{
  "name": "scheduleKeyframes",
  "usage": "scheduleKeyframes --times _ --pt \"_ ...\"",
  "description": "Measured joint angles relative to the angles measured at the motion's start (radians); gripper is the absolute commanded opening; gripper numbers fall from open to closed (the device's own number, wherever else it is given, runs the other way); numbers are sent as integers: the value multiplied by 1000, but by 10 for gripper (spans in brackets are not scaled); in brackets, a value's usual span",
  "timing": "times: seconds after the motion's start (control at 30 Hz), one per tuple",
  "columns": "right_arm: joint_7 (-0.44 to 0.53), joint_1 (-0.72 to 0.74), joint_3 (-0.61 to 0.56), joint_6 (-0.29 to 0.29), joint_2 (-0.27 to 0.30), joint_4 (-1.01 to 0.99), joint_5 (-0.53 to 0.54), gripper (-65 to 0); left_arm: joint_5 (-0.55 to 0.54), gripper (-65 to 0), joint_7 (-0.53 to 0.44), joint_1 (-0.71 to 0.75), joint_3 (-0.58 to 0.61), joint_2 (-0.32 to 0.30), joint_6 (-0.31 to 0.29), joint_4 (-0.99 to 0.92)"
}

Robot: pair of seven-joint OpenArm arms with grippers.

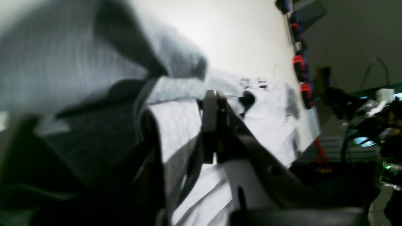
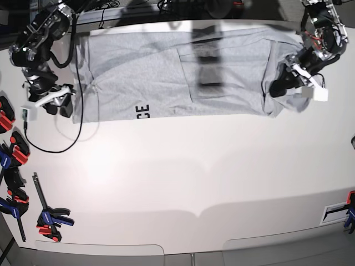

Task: Fold the T-shirt properly
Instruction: 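Grasp the opposite side edge with the left gripper and lift it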

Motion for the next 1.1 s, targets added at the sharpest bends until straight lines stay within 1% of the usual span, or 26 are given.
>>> scheduleKeyframes --times 0.07,0.13,0.23,0.3,0.4,0.63,0.77,0.83,1.1 --pt "0 0 2 0 22 0 0 -366 0 -650 0 1 6 35 0 0" --pt "2 1 3 0 34 0 0 -366 0 -650 -3 2 34 53 0 0" --pt "1 0 2 0 27 0 5 -366 1 -650 -18 0 97 75 0 0" --pt "1 0 0 0 28 0 8 -366 37 -650 -22 -13 136 99 0 0" --pt "1 0 0 0 30 0 7 -366 45 -650 -18 -45 195 126 0 -1" --pt "1 0 0 0 30 0 7 -366 95 -650 -23 -107 337 154 0 0" --pt "1 0 0 0 30 0 7 -366 135 -650 -25 -125 407 180 0 0" --pt "1 0 0 0 29 0 7 -366 146 -650 -25 -126 443 182 0 0" --pt "1 0 0 0 25 0 7 -366 211 -650 -52 -159 521 212 0 0"
